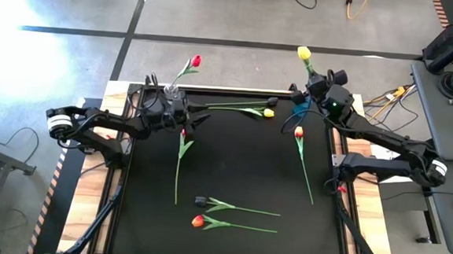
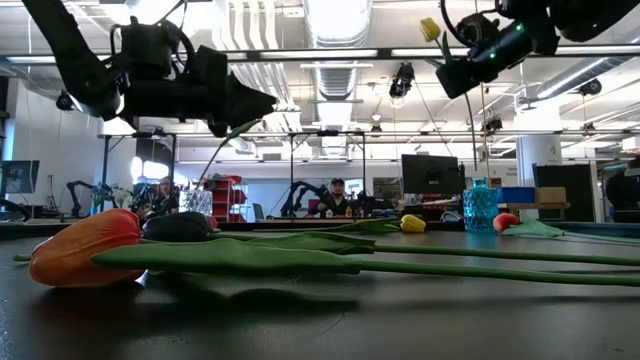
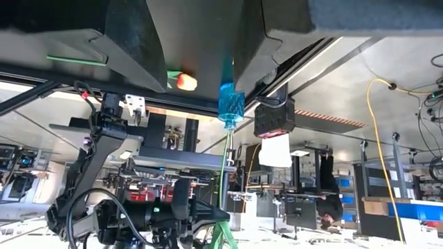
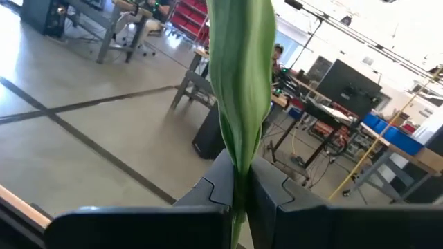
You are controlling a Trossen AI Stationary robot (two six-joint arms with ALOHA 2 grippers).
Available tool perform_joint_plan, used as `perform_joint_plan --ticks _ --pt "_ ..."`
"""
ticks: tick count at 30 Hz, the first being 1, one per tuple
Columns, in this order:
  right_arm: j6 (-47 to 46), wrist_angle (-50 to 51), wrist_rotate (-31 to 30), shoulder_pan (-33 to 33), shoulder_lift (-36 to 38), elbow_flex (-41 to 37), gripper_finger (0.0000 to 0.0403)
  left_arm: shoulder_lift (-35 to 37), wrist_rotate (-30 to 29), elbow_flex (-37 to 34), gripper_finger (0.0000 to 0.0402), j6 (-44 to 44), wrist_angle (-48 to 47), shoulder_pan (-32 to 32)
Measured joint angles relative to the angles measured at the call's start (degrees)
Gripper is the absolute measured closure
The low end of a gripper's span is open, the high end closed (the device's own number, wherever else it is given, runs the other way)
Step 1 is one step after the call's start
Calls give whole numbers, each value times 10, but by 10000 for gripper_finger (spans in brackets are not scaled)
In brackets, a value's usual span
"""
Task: Sort flowers into vase by color
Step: Put the bottom yellow tulip into the blue flower vase
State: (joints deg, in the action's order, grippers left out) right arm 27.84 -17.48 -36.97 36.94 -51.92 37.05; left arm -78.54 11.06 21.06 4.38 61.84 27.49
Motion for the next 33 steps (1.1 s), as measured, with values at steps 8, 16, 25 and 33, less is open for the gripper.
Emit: perform_joint_plan --ticks 8,16,25,33 --pt "3 -2 0 13 -9 -4 390 0 0 3 249 2 -1 1" --pt "-26 -29 26 45 -28 -21 390 0 -1 4 249 0 -1 3" --pt "-65 -92 25 55 -58 -54 390 0 -2 3 249 2 -1 4" --pt "-114 -118 9 60 -90 -83 390 0 -2 3 249 2 -4 4"
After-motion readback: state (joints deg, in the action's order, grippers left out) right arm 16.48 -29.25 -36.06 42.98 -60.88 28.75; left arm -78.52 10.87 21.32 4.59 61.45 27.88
